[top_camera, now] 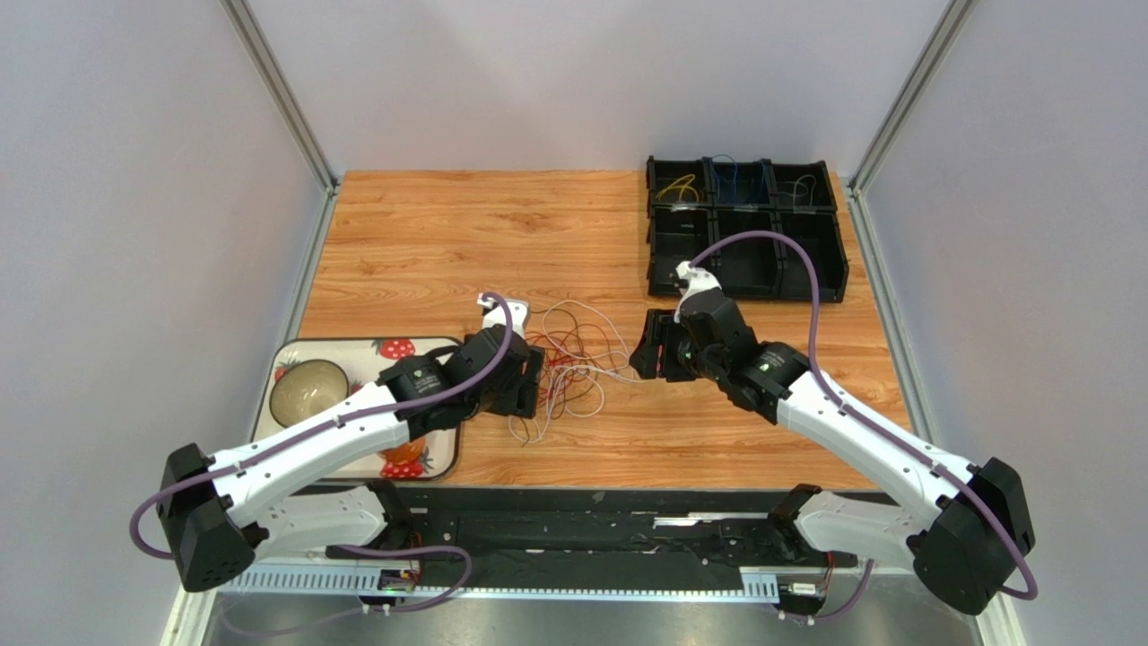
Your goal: Untangle the cables
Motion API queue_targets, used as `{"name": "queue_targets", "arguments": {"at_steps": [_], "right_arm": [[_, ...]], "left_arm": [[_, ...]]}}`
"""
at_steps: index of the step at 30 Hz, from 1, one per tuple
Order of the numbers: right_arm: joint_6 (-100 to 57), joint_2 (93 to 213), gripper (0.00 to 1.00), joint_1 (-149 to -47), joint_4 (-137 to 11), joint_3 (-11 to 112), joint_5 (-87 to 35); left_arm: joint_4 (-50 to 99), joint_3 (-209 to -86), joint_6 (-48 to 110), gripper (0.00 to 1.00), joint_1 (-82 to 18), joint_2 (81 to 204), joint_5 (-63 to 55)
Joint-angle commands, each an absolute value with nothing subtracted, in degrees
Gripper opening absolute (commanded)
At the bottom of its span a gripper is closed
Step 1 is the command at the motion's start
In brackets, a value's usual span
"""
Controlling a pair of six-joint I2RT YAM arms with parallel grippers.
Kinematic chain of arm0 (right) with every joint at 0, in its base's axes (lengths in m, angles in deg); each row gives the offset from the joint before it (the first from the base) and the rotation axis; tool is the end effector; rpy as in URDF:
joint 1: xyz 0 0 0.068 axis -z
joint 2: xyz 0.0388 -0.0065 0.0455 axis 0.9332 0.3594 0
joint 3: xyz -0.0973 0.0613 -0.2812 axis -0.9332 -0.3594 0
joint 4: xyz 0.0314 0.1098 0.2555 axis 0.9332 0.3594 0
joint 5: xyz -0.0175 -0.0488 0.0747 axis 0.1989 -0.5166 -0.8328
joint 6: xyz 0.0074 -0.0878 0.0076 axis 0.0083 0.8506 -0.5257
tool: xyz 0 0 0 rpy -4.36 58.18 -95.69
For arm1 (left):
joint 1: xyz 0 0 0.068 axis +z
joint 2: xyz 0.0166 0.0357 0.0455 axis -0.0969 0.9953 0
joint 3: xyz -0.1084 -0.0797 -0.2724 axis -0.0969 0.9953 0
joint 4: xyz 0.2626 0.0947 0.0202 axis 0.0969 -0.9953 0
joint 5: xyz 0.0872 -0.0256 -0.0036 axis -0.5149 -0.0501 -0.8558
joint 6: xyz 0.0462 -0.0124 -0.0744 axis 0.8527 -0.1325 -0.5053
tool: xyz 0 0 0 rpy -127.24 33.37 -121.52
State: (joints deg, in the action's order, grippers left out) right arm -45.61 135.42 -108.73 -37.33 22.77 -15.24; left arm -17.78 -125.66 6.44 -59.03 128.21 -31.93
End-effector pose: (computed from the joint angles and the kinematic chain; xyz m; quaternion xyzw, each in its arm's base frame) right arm 0.2125 0.1716 0.2627 -0.0581 0.9104 0.2176 0.3471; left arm 0.1645 -0.1779 0.2651 0.0813 0.9285 -0.1166 0.3431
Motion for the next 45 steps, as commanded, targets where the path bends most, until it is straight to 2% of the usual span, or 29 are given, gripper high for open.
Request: {"name": "queue_targets", "arguments": {"at_steps": [1,7,27,31,34,35,36,37,38,42,45], "right_arm": [[-46.8,136.7,0.57,-108.8,-38.2,23.0,-12.8],[-46.5,140.2,0.56,-108.8,-37.4,24.6,-12.0],[-46.0,145.4,0.55,-108.8,-36.8,26.9,-12.7],[-45.9,145.3,0.55,-108.8,-36.5,27.0,-13.0],[-45.8,145.1,0.55,-108.8,-36.3,27.1,-13.0],[-45.8,144.8,0.55,-108.8,-36.3,27.0,-13.1],[-45.8,144.6,0.55,-108.8,-36.2,27.0,-13.0],[-45.8,144.5,0.55,-108.8,-36.1,26.9,-13.1],[-45.8,144.4,0.55,-108.8,-35.8,26.9,-12.9],[-45.9,143.4,0.54,-108.8,-35.2,26.9,-12.6],[-45.8,142.6,0.54,-108.8,-34.6,26.7,-12.1]], "left_arm": [[-9.4,-122.6,6.0,0.74,-59.1,128.8,-30.3],[-4.3,-117.3,6.1,0.72,-59.1,131.4,-28.5],[-0.1,-115.5,8.8,0.63,-59.2,137.8,-29.5],[0.2,-115.9,9.2,0.53,-59.2,138.4,-29.5],[0.1,-116.6,9.5,0.34,-59.2,139.1,-29.3],[0.2,-116.8,9.6,0.23,-59.2,139.2,-29.3],[0.1,-117.1,9.7,0.18,-59.2,140.0,-29.3],[-0.1,-117.9,10.0,0.05,-59.2,140.6,-29.3],[-0.4,-118.4,10.1,0.0,-59.2,141.0,-29.3],[-4.7,-122.7,9.8,0.0,-59.2,141.4,-28.6],[-10.8,-130.7,10.2,0.0,-59.2,139.3,-26.2]]}}
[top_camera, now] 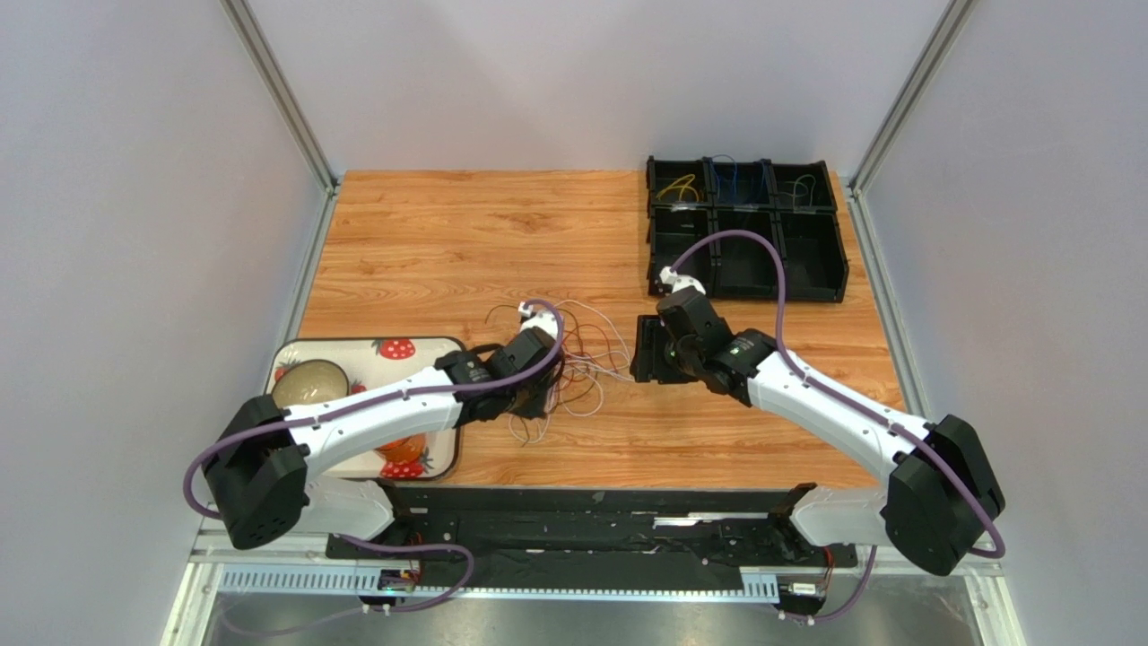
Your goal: Untangle the cables
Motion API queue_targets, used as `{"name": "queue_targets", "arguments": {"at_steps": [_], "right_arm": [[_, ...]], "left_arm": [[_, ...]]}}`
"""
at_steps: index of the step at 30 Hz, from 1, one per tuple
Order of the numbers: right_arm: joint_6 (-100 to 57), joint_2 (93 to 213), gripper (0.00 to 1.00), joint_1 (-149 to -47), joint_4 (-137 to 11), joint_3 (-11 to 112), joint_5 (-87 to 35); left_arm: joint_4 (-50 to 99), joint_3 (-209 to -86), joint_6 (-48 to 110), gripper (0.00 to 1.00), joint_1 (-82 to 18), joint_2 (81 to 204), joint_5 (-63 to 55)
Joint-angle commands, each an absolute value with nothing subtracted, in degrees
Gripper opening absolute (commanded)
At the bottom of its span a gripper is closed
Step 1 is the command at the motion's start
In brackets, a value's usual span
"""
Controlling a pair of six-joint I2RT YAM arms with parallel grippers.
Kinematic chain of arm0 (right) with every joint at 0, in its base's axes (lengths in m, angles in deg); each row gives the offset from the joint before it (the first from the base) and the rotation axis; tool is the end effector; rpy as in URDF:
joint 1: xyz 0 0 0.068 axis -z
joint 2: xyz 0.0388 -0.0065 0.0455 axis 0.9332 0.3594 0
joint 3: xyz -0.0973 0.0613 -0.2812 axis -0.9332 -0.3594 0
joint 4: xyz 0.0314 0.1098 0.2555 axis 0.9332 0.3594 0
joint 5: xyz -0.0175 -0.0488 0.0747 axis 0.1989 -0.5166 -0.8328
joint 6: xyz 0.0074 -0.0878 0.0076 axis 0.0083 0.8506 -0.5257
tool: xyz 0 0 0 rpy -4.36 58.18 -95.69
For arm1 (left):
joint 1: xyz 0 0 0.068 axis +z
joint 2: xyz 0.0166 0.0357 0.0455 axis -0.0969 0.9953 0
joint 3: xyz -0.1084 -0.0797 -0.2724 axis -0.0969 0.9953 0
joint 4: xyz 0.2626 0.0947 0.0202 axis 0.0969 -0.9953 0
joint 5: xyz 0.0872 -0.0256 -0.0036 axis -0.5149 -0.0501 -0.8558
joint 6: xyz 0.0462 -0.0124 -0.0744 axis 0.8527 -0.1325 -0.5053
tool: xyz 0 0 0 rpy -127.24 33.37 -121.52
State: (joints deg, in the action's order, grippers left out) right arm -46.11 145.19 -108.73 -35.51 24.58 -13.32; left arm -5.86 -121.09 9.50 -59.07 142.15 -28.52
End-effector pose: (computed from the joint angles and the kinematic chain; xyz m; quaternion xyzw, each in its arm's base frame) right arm 0.2320 0.1845 0.2261 -0.0529 0.9418 0.1592 0.2913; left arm 0.1859 -0.2145 0.1943 0.1273 0.9442 -0.0896 0.2904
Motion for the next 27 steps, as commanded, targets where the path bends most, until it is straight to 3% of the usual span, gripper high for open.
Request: {"name": "queue_targets", "arguments": {"at_steps": [1,6,9,19,27], "right_arm": [[-45.8,142.0,0.54,-108.9,-34.2,26.8,-11.9],[-45.9,140.8,0.54,-108.8,-33.6,27.1,-11.2],[-45.9,139.7,0.54,-108.8,-32.8,27.6,-10.6],[-44.3,135.3,0.55,-108.8,-28.9,27.5,-6.6],[-43.8,135.3,0.57,-108.8,-39.6,22.7,-17.0]], "left_arm": [[-12.7,-136.4,10.8,0.0,-59.2,139.0,-25.6],[-20.7,-155.6,11.3,0.0,-59.2,136.9,-23.1],[-19.0,-159.3,12.1,0.0,-59.2,134.9,-22.3],[-8.3,-141.0,6.1,0.0,-59.2,134.5,-14.2],[-10.7,-134.9,4.5,0.0,-59.2,130.5,-19.8]]}}
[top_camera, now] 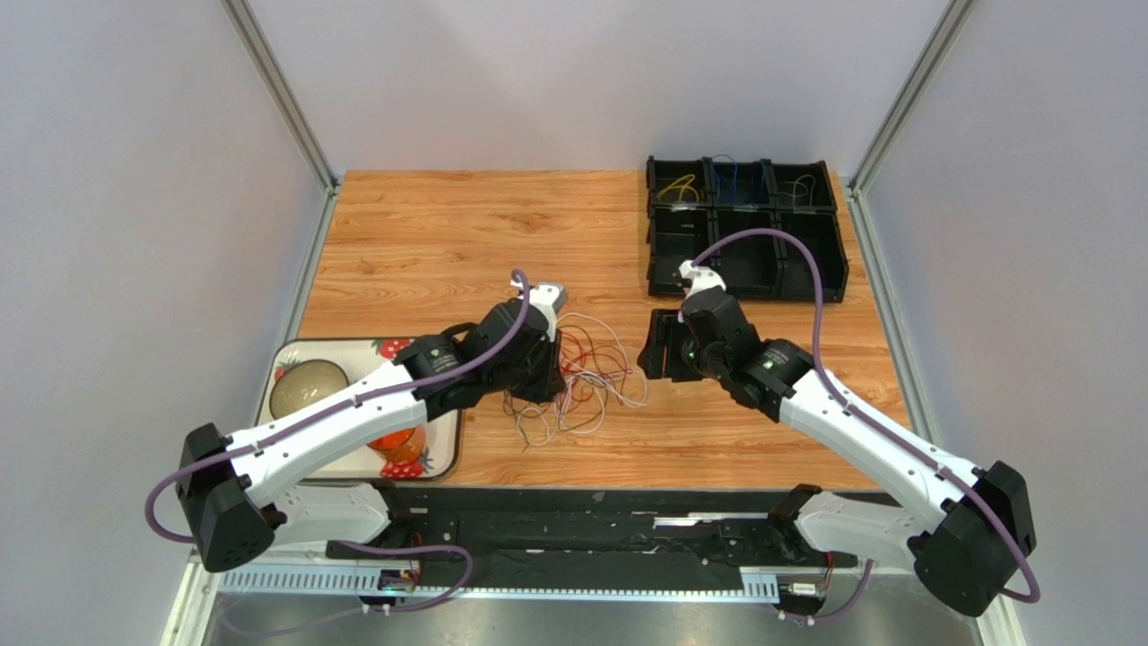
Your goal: Untangle the cables
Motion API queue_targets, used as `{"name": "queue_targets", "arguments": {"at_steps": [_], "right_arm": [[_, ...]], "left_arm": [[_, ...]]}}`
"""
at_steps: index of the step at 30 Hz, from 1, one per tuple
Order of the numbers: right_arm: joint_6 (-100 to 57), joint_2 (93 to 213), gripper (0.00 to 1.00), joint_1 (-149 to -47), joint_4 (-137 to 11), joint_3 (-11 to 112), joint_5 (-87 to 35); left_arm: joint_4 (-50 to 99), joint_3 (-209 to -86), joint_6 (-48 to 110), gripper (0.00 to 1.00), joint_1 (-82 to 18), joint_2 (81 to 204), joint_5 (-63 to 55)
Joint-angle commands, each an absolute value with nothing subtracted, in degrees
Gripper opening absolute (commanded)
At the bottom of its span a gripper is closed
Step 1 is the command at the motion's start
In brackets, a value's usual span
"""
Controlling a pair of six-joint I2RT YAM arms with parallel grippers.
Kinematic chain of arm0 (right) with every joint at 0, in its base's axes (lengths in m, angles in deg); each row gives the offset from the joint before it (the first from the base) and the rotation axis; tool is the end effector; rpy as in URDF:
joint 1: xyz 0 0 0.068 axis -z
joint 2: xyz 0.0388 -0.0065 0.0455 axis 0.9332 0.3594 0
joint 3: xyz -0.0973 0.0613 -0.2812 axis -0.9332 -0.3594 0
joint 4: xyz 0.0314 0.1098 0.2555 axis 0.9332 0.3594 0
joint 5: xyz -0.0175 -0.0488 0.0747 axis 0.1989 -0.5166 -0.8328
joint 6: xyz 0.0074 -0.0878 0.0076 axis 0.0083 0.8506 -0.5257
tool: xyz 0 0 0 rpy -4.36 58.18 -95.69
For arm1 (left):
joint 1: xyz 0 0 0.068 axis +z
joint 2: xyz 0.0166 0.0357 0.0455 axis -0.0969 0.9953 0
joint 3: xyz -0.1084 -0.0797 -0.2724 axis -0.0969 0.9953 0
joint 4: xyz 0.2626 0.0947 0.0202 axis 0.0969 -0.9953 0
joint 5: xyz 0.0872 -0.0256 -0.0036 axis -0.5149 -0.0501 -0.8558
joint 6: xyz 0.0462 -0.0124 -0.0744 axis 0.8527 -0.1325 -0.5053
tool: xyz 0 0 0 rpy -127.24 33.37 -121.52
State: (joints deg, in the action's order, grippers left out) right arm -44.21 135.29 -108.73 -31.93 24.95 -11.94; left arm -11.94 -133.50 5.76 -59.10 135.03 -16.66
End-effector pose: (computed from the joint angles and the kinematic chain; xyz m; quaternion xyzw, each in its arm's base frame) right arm 0.2106 0.1642 0.2676 -0.0596 0.9201 0.1769 0.3443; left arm 0.1763 -0.2287 0.2938 0.1164 0.9147 -0.2502 0.2951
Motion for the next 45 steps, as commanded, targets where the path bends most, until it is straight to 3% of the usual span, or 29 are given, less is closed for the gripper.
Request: {"name": "queue_targets", "arguments": {"at_steps": [1,11,20,26,45], "right_arm": [[-44.3,136.6,0.57,-108.8,-40.4,22.5,-19.3],[-47.2,142.3,0.56,-110.3,-43.7,23.0,-15.0],[-46.7,146.7,0.56,-110.3,-42.1,27.2,-13.4],[-46.9,151.7,0.55,-110.3,-40.1,29.8,-12.6],[-46.6,150.0,0.55,-110.4,-39.2,27.4,-12.3]], "left_arm": [[-11.2,-135.1,4.9,0.0,-59.2,130.3,-20.4],[-16.7,-137.8,7.4,0.0,-57.1,136.9,-29.1],[-14.4,-138.8,8.2,0.0,-53.7,147.5,-25.2],[-14.2,-137.9,8.7,0.0,-53.7,147.8,-25.8],[-10.5,-130.1,6.8,0.0,-53.7,149.2,-25.3]]}}
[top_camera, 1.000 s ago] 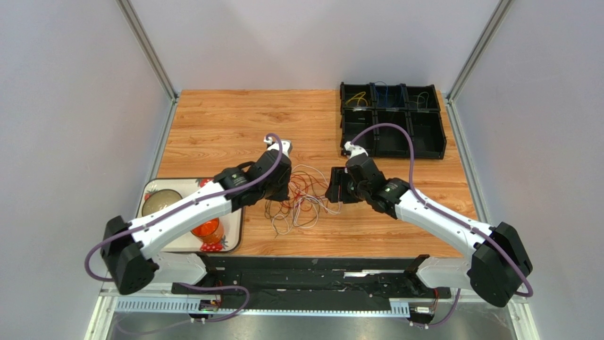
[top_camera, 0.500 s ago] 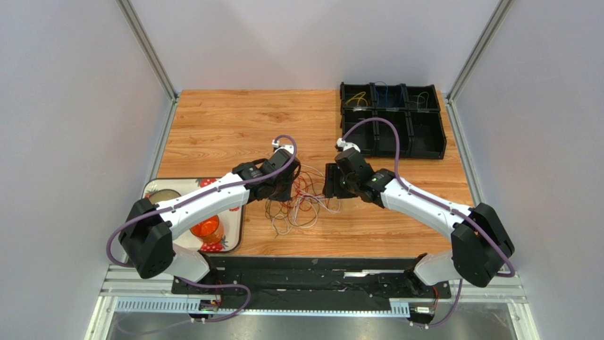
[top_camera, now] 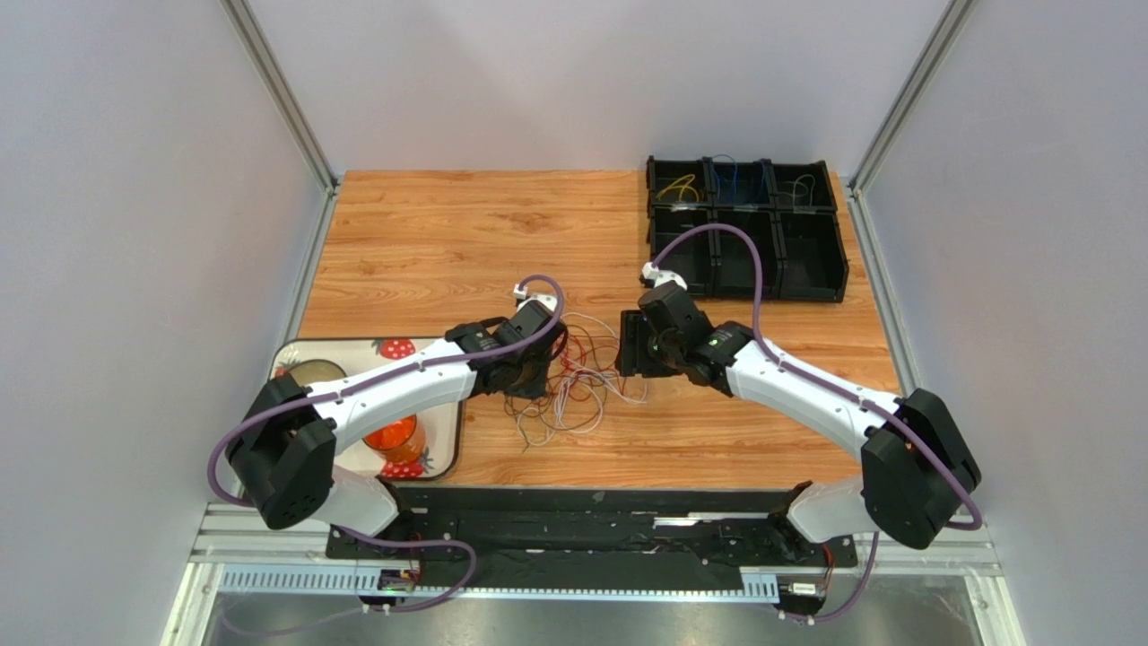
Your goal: Untangle the cables
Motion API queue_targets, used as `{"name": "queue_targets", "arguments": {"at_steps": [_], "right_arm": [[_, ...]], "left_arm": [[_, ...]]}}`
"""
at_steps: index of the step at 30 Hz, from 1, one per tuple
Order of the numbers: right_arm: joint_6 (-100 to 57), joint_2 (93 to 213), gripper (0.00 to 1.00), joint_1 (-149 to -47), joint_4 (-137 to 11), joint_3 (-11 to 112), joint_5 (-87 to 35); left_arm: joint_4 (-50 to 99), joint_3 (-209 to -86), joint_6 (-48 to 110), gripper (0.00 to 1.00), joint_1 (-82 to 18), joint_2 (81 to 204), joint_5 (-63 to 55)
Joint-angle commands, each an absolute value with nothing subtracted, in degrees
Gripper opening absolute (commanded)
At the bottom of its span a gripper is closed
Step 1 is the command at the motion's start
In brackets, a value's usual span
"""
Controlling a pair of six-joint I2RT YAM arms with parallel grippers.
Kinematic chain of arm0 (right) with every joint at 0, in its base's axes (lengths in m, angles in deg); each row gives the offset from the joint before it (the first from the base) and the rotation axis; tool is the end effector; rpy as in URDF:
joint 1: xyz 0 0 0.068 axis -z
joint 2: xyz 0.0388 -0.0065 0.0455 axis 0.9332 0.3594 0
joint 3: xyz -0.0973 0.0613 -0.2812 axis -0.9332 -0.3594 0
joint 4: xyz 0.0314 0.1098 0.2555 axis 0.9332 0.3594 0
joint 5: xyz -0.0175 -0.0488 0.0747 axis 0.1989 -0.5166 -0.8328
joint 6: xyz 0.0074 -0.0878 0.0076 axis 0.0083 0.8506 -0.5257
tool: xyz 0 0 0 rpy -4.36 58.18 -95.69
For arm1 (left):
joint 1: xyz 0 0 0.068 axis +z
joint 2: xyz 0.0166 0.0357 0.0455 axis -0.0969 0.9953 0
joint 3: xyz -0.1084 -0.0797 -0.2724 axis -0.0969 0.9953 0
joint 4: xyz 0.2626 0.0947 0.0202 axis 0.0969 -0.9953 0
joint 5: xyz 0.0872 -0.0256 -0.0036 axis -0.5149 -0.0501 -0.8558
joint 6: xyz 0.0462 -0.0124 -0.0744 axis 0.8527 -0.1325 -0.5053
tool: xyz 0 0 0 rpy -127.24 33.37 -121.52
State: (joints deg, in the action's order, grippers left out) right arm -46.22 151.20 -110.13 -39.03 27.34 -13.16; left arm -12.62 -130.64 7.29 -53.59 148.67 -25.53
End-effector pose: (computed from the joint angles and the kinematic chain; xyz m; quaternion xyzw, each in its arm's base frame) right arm 0.2482 0.2079 0.2189 -0.0628 0.9404 0.1633 0.2917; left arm 0.2218 -0.2198 0.2091 0.0756 0.9610 -0.0788 0.2543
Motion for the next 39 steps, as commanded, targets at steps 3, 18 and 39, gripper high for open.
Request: {"name": "queue_targets", "arguments": {"at_steps": [3,18,39], "right_arm": [[-46.5,150.3,0.55,-110.4,-39.6,27.6,-12.7],[-46.6,156.1,0.55,-110.8,-42.8,29.4,-16.8],[-46.6,161.4,0.54,-112.1,-43.8,32.4,-17.0]], "left_arm": [[-10.3,-129.8,6.7,0.0,-53.7,149.5,-25.3],[-10.4,-130.3,6.5,0.0,-53.7,150.1,-25.0],[-10.6,-129.7,6.4,0.0,-53.7,149.8,-25.2]]}}
